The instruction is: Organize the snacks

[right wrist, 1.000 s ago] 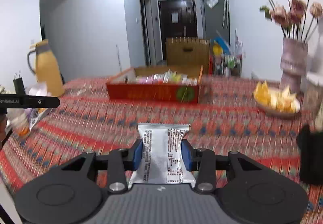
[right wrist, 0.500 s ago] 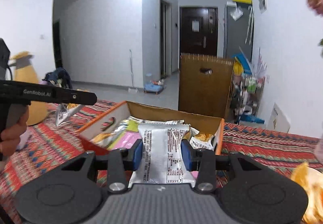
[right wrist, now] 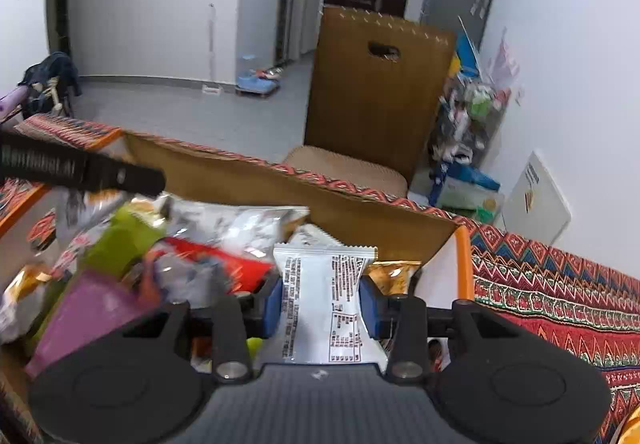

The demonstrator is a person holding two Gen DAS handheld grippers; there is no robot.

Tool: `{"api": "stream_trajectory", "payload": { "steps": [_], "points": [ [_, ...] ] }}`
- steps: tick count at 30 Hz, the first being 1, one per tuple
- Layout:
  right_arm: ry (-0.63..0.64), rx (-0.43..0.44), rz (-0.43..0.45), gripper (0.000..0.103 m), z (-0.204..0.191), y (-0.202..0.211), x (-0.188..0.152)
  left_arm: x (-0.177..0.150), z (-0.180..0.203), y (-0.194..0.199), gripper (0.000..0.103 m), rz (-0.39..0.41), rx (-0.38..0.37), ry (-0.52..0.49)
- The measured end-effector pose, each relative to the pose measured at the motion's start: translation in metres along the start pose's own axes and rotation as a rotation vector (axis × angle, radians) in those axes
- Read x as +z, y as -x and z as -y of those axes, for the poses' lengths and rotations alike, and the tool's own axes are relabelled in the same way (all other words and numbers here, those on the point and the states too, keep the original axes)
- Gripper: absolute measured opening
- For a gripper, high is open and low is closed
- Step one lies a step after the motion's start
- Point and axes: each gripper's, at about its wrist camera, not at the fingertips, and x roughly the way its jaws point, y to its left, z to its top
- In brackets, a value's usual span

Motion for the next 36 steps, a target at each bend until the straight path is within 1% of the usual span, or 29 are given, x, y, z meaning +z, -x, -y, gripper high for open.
{"api": "stream_trajectory", "payload": {
  "steps": [1, 2, 3, 4, 5, 6, 7, 8, 10, 16, 18, 21, 24, 25, 26, 28, 30, 31, 32, 34, 36],
  "points": [
    [-0.011, -0.005, -0.011, 0.040, 0.004, -0.005, 0.002, 0.001, 0.001, -0.008, 0.053, -0.017, 0.009, -0.006],
    [-0.027, -0.007, -0.020, 0.040, 0.008, -0.009, 0.003, 0.002, 0.000, -0.013, 0.056, -0.019, 0.014, -0.004],
    [-0.044, -0.003, -0.029, 0.041, 0.012, -0.013, 0.004, 0.002, -0.001, -0.017, 0.059, -0.002, 0.013, 0.008],
    [-0.066, 0.005, -0.040, 0.045, 0.016, -0.016, 0.003, 0.001, -0.001, -0.020, 0.070, 0.006, -0.002, 0.007],
    [-0.081, 0.011, -0.049, 0.046, 0.019, -0.020, 0.003, 0.000, -0.001, -0.021, 0.076, 0.007, -0.024, -0.005],
    [-0.086, 0.009, -0.044, 0.046, 0.019, -0.019, 0.002, -0.001, 0.000, -0.021, 0.076, 0.010, -0.034, -0.015],
    [-0.081, 0.005, -0.034, 0.049, 0.017, -0.016, 0.000, -0.001, 0.002, -0.020, 0.076, 0.017, -0.033, -0.021],
    [-0.067, -0.002, -0.020, 0.056, 0.015, -0.013, 0.000, -0.002, 0.002, -0.019, 0.078, 0.026, -0.033, -0.028],
    [-0.055, -0.019, -0.003, 0.060, 0.014, -0.010, 0.003, -0.003, 0.004, -0.014, 0.080, 0.036, -0.030, -0.031],
    [-0.064, -0.016, 0.028, 0.060, 0.020, 0.016, 0.015, 0.001, 0.005, 0.014, 0.082, 0.045, -0.006, -0.031],
    [-0.060, -0.024, 0.039, 0.060, 0.020, 0.033, 0.018, 0.003, 0.006, 0.028, 0.082, 0.056, 0.000, -0.030],
    [-0.070, -0.016, 0.059, 0.065, 0.020, 0.063, 0.020, 0.005, 0.009, 0.059, 0.083, 0.069, 0.006, -0.023],
    [-0.074, -0.023, 0.086, 0.077, 0.020, 0.099, 0.018, -0.002, 0.017, 0.099, 0.088, 0.100, 0.018, -0.028],
    [-0.078, -0.024, 0.099, 0.086, 0.020, 0.115, 0.016, -0.006, 0.021, 0.111, 0.091, 0.106, 0.023, -0.044],
    [-0.083, -0.025, 0.111, 0.090, 0.020, 0.128, 0.013, -0.012, 0.026, 0.127, 0.097, 0.116, 0.028, -0.064],
    [-0.086, -0.022, 0.135, 0.090, 0.018, 0.160, 0.007, -0.023, 0.035, 0.154, 0.103, 0.125, 0.040, -0.091],
    [-0.084, -0.021, 0.151, 0.090, 0.015, 0.189, 0.000, -0.037, 0.043, 0.185, 0.103, 0.131, 0.052, -0.099],
    [-0.083, -0.019, 0.165, 0.092, 0.014, 0.204, -0.005, -0.046, 0.046, 0.201, 0.103, 0.141, 0.046, -0.098],
    [-0.083, -0.015, 0.182, 0.095, 0.012, 0.221, -0.010, -0.056, 0.049, 0.217, 0.103, 0.149, 0.036, -0.098],
    [-0.081, -0.007, 0.220, 0.099, 0.007, 0.253, -0.026, -0.072, 0.054, 0.247, 0.103, 0.163, 0.036, -0.101],
    [-0.064, 0.001, 0.249, 0.100, 0.000, 0.284, -0.042, -0.092, 0.061, 0.279, 0.103, 0.194, 0.035, -0.110]
  ]
}}
